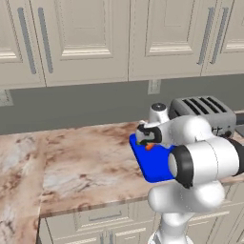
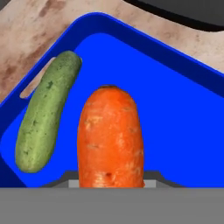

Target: Place the two vegetables and bowl onto the tray for setting up a vegetable dip station.

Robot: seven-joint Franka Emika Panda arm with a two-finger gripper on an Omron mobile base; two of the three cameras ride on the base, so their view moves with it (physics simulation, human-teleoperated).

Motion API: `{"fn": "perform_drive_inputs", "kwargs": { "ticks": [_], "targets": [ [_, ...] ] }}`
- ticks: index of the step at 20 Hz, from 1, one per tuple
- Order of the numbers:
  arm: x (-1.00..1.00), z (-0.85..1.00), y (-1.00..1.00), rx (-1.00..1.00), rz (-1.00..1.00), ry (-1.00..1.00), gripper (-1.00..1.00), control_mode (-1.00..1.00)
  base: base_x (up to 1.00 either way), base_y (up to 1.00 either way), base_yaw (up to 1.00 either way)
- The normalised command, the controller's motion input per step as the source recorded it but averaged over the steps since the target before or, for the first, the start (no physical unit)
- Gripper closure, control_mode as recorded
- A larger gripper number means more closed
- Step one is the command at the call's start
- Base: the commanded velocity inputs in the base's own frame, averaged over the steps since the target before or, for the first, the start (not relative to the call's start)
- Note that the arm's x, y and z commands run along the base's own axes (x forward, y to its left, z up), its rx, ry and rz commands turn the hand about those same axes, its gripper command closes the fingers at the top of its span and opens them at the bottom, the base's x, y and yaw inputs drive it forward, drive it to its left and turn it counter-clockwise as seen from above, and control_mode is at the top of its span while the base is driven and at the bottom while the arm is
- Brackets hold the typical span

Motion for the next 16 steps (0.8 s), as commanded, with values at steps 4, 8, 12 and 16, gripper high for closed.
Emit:
{"fn": "perform_drive_inputs", "kwargs": {
  "ticks": [4, 8, 12, 16],
  "targets": [
    [0.24, -0.03, 0.0, 0.03, -0.01, 0.07, 1.0, -1.0, 0.0, 0.0, 0.0],
    [0.14, -0.06, 0.0, 0.01, 0.0, 0.05, 1.0, -1.0, 0.0, 0.0, 0.0],
    [0.07, -0.14, 0.0, 0.0, 0.0, 0.01, 1.0, -1.0, 0.0, 0.0, 0.0],
    [0.07, -0.26, 0.0, 0.0, 0.0, 0.0, 1.0, -1.0, 0.0, 0.0, 0.0]
  ]
}}
